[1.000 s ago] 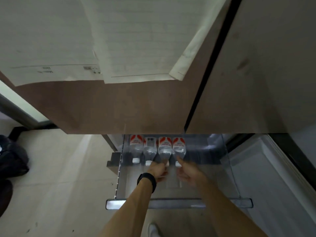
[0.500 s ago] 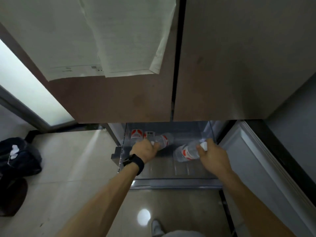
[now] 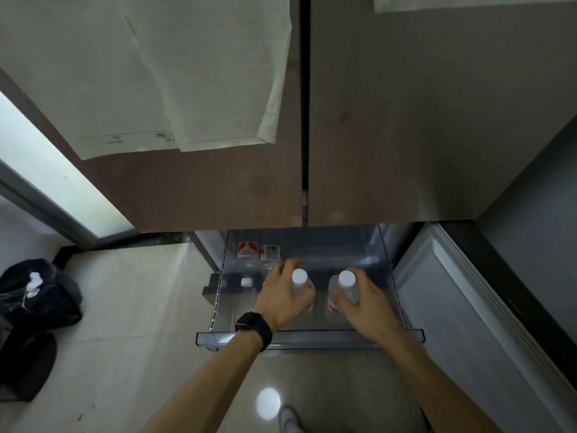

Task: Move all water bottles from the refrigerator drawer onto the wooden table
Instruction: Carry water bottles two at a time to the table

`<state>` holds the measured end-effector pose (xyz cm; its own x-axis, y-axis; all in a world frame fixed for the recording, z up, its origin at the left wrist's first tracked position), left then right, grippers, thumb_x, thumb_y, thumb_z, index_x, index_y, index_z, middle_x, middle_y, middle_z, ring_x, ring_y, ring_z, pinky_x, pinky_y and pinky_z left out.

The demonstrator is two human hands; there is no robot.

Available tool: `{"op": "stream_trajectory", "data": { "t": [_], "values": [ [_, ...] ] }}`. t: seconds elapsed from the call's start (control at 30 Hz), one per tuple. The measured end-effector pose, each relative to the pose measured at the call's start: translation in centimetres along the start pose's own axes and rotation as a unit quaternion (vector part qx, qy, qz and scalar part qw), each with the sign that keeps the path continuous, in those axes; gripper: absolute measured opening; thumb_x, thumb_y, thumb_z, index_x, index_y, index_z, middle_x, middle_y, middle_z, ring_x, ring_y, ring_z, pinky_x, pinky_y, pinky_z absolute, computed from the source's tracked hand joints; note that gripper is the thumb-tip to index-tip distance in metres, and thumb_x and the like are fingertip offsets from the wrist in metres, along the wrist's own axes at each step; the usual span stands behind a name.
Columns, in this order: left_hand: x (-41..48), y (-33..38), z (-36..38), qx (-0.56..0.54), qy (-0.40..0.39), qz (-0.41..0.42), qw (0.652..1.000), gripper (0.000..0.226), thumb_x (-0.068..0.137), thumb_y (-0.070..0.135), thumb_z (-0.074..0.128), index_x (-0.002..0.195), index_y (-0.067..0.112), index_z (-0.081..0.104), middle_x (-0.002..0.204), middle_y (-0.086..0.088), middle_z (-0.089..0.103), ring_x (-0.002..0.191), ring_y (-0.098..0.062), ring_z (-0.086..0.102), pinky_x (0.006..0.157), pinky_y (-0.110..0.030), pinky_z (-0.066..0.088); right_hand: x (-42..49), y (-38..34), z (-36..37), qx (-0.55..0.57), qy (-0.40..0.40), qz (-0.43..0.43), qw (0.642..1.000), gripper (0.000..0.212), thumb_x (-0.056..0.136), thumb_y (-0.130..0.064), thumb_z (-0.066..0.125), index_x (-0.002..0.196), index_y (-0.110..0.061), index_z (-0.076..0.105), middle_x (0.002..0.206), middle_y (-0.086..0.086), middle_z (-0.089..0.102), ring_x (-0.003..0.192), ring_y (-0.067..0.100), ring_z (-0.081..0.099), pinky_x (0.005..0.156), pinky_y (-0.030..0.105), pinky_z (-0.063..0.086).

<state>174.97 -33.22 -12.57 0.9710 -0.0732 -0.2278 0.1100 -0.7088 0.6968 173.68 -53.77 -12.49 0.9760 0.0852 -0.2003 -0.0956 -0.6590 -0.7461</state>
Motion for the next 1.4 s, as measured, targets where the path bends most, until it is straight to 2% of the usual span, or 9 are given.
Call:
{"op": "stream_trajectory", "data": {
  "t": [0.2,0.37,0.53,0.73,0.83,0.93,1.13,1.3,1.4],
  "values": [
    [0.4,-1.7,0.5,-0.016,-0.048,-0.012,0.999,0.071,0.071,0.047,0.086,0.13,0.03,0.049,0.117,0.009,0.062,0.105,-0.012,0.059,0.089,-0.029,0.052,0.5,2.4,0.8,0.017,-0.044,0.028,0.998,0.073,0.064,-0.044,0.087,0.121,-0.04,0.041,0.113,-0.015,0.06,0.101,0.006,0.061,0.081,0.028,0.054],
    [1.3,-1.1,1.2,0.029,-0.045,0.003,0.999,0.071,0.071,0.039,0.084,0.127,0.028,0.042,0.116,0.002,0.06,0.104,-0.017,0.059,0.089,-0.036,0.055,0.8,2.0,1.1,0.029,-0.024,0.028,0.999,0.069,0.066,-0.038,0.089,0.12,-0.038,0.046,0.108,-0.02,0.06,0.095,-0.003,0.059,0.069,0.011,0.044],
    [1.0,-0.6,1.3,0.005,-0.022,0.003,1.0,0.061,0.077,0.028,0.082,0.125,0.024,0.044,0.122,0.0,0.055,0.108,-0.02,0.058,0.09,-0.031,0.05,0.6,1.9,0.6,0.046,-0.015,0.046,0.998,0.059,0.068,-0.032,0.088,0.116,-0.034,0.053,0.102,-0.016,0.063,0.092,0.005,0.062,0.067,0.015,0.045],
    [-2.7,1.6,-2.5,-0.061,0.095,0.028,0.993,0.058,0.073,0.028,0.087,0.118,0.025,0.051,0.11,0.01,0.061,0.099,-0.01,0.06,0.085,-0.026,0.052,-1.6,-0.4,-2.7,0.077,0.024,-0.019,0.997,0.05,0.069,-0.037,0.087,0.109,-0.044,0.057,0.1,-0.015,0.069,0.094,0.008,0.065,0.078,0.029,0.052],
    [-6.2,2.5,-6.0,-0.087,0.167,0.025,0.982,0.063,0.069,0.032,0.09,0.119,0.028,0.051,0.112,0.016,0.06,0.097,0.002,0.058,0.081,-0.008,0.046,-3.0,-4.0,-4.4,0.11,0.034,-0.076,0.99,0.054,0.068,-0.034,0.089,0.106,-0.05,0.055,0.099,-0.023,0.067,0.09,-0.007,0.063,0.073,0.019,0.05],
    [-11.1,2.2,-9.0,-0.083,0.247,0.019,0.965,0.066,0.067,0.034,0.092,0.119,0.028,0.052,0.112,0.019,0.06,0.098,0.013,0.055,0.077,-0.001,0.042,-3.8,-7.9,-4.3,0.125,0.0,-0.131,0.984,0.061,0.065,-0.034,0.092,0.113,-0.045,0.055,0.102,-0.024,0.066,0.09,-0.015,0.06,0.07,0.009,0.046],
    [-23.2,-2.7,-14.0,-0.084,0.376,-0.065,0.92,0.062,0.066,0.037,0.091,0.112,0.036,0.05,0.104,0.02,0.061,0.094,0.002,0.059,0.075,-0.012,0.048,-7.2,-17.1,2.5,0.086,-0.143,-0.242,0.956,0.066,0.065,-0.033,0.092,0.117,-0.044,0.053,0.105,-0.021,0.064,0.092,-0.009,0.061,0.071,0.013,0.048],
    [-36.3,-10.4,-16.8,-0.049,0.456,-0.159,0.874,0.062,0.067,0.041,0.088,0.115,0.037,0.049,0.1,0.018,0.061,0.09,-0.005,0.059,0.071,-0.019,0.048,-13.8,-24.1,12.9,0.025,-0.242,-0.328,0.913,0.064,0.063,-0.042,0.088,0.116,-0.045,0.052,0.105,-0.022,0.062,0.094,0.007,0.06,0.08,0.032,0.053],
    [-44.8,-15.1,-18.1,-0.042,0.488,-0.214,0.845,0.061,0.067,0.039,0.088,0.114,0.036,0.05,0.099,0.018,0.061,0.089,-0.005,0.059,0.07,-0.018,0.048,-19.4,-27.9,19.5,0.006,-0.311,-0.352,0.883,0.061,0.062,-0.044,0.087,0.112,-0.044,0.052,0.1,-0.021,0.063,0.089,0.002,0.06,0.073,0.026,0.051]
  ]
}}
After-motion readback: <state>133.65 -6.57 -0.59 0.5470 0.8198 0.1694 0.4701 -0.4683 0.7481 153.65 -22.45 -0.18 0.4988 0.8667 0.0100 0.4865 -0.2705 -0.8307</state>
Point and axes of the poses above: each hand's wrist, its own x-axis towards the middle knuckle, its own z-axis out of the palm, y = z × x, the point moved 1 cm from there along x, towards the middle knuckle
